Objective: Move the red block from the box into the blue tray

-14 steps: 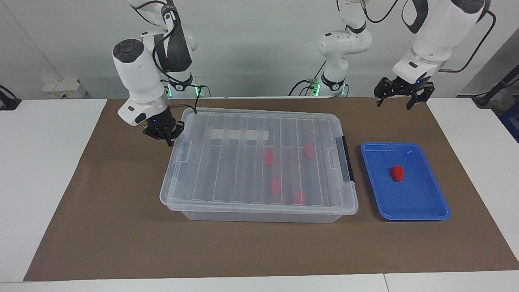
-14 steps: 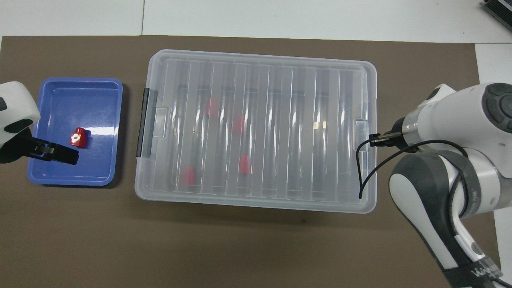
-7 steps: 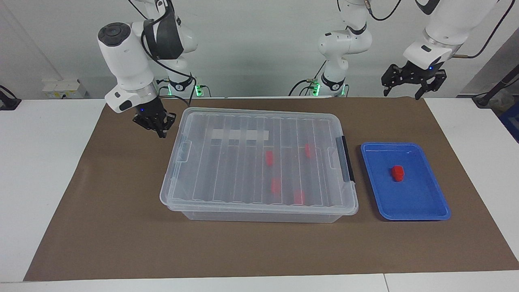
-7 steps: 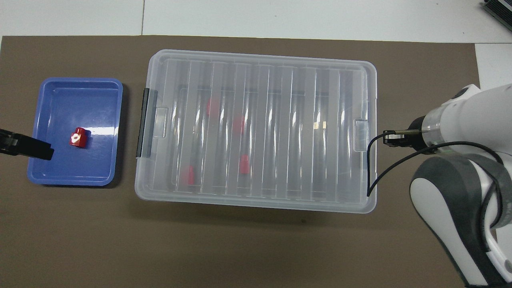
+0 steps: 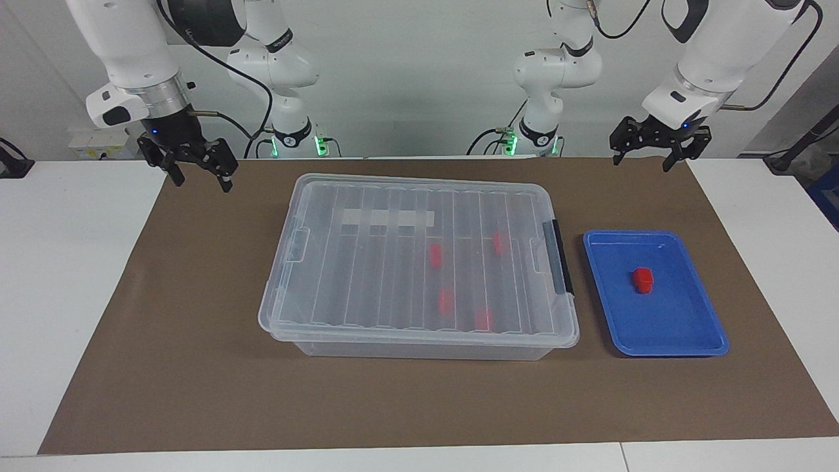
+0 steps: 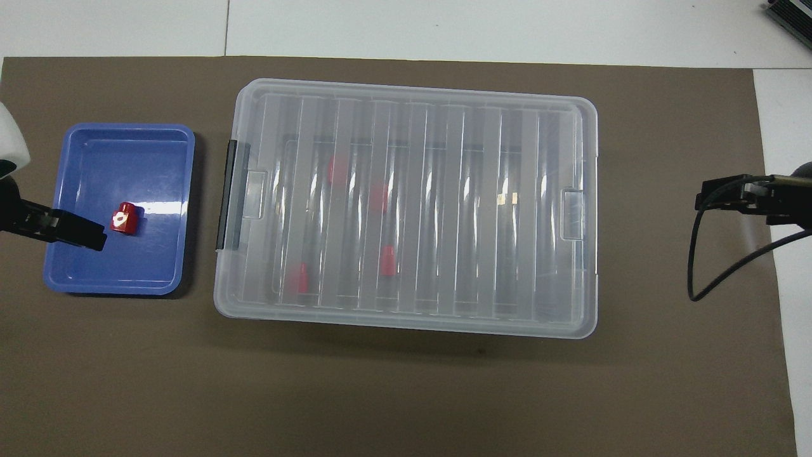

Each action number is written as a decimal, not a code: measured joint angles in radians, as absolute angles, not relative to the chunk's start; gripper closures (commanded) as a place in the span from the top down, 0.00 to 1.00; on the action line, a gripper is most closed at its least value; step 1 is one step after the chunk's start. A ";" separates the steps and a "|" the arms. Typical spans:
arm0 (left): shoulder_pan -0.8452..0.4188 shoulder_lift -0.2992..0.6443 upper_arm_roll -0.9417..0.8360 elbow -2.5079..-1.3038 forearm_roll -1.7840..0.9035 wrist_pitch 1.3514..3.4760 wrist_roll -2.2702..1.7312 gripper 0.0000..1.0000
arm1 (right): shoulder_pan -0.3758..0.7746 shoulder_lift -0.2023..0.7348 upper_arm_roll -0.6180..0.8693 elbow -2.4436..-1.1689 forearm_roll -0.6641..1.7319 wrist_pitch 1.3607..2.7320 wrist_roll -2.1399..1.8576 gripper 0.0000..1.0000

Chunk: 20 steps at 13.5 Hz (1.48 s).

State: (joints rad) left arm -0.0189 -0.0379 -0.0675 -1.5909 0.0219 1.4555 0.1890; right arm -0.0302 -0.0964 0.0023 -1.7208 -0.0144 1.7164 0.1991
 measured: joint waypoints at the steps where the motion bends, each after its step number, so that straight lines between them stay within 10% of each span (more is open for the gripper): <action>1: -0.014 -0.040 -0.070 -1.594 0.022 1.457 0.189 1.00 | -0.046 -0.085 0.002 -1.695 -0.020 1.699 0.199 1.00; 20: -0.006 -0.013 -0.075 -1.622 0.023 1.520 0.189 1.00 | -0.045 -0.018 0.021 -1.586 -0.019 1.532 0.193 1.00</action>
State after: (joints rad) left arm -0.0056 -0.0126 -0.0747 -1.6216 0.0226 1.5200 0.1888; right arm -0.0448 -0.0177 0.0207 -1.5856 -0.0194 1.5316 0.1934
